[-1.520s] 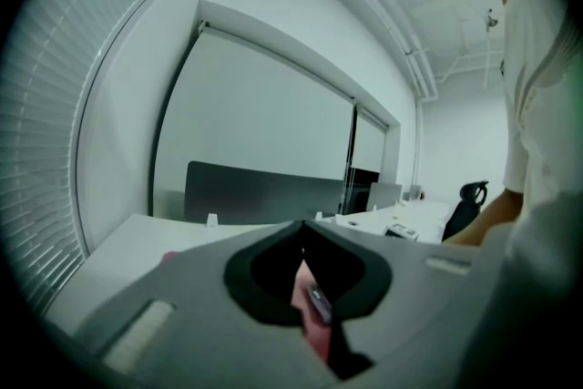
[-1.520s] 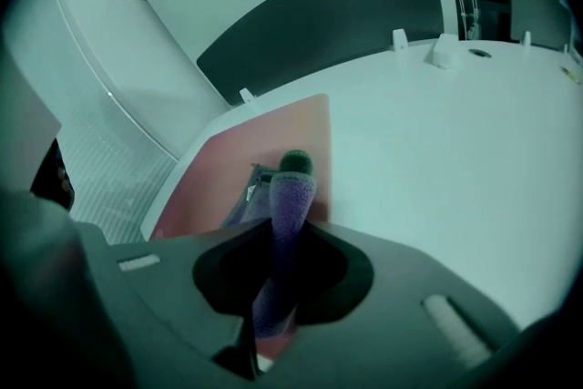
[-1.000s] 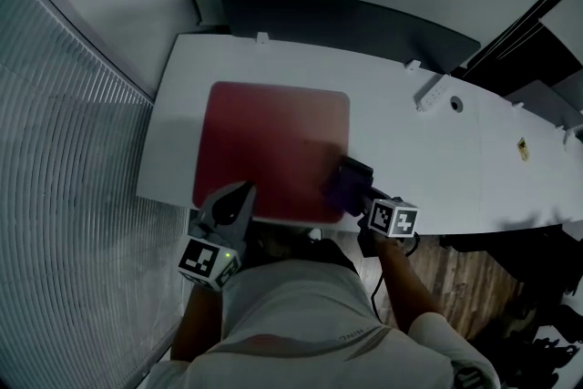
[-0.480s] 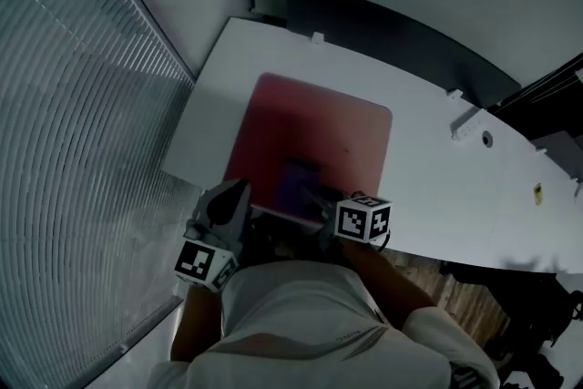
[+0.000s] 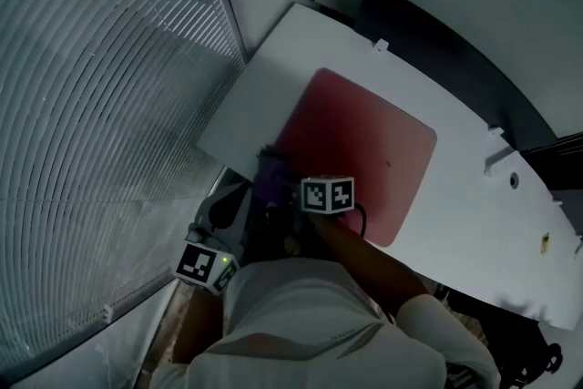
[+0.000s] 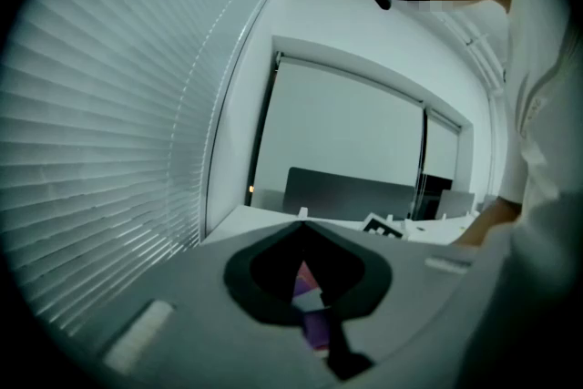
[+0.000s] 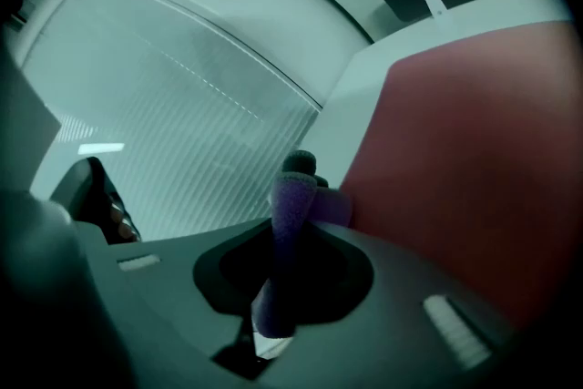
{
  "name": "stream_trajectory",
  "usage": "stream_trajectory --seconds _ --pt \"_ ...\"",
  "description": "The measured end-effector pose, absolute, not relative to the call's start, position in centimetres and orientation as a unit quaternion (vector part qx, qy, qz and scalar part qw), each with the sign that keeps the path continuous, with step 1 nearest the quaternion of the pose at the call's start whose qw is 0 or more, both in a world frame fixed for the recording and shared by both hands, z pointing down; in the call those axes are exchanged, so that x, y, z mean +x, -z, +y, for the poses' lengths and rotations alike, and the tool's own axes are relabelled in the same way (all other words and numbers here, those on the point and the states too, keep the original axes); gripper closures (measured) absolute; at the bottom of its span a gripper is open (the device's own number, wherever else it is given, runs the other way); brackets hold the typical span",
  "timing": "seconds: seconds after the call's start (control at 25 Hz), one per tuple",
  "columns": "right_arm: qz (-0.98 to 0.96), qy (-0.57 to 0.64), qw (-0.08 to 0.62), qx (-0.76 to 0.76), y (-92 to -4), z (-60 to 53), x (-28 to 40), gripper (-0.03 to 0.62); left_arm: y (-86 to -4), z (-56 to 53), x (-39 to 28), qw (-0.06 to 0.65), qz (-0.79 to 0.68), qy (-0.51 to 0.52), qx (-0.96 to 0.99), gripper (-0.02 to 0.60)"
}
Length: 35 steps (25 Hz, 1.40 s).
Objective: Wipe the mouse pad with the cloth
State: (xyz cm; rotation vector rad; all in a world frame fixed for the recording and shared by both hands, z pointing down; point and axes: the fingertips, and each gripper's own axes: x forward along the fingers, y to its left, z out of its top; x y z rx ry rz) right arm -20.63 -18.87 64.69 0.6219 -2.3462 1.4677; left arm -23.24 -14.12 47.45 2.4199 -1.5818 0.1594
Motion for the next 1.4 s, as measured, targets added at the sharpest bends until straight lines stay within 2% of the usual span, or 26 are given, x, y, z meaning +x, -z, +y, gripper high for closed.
stream_trajectory --seconds 0.16,0.36,1.12,1.4 --pt "-0.802 -0.501 0.205 0.252 -68.9 -19.1 -19.7 0.545 -47.9 -14.3 -23.8 0.126 -0.534 -0.057 0.834 0.581" --pt "-0.782 -0.506 0.218 0.293 -70.2 -18.8 -14.8 0.545 -47.6 -16.0 -21.8 0.135 -0.507 -0.057 0.849 0.581" --pt "-0.703 -0.501 0.184 0.470 -71.2 -11.3 11.0 0.545 -47.3 -16.8 -3.4 0.117 -0.332 -0.067 0.933 0.581" --pt "-0.677 -0.496 0.173 0.515 -71.2 -8.2 18.1 0.543 -46.8 -15.6 2.2 0.109 -0.294 -0.065 0.947 0.581"
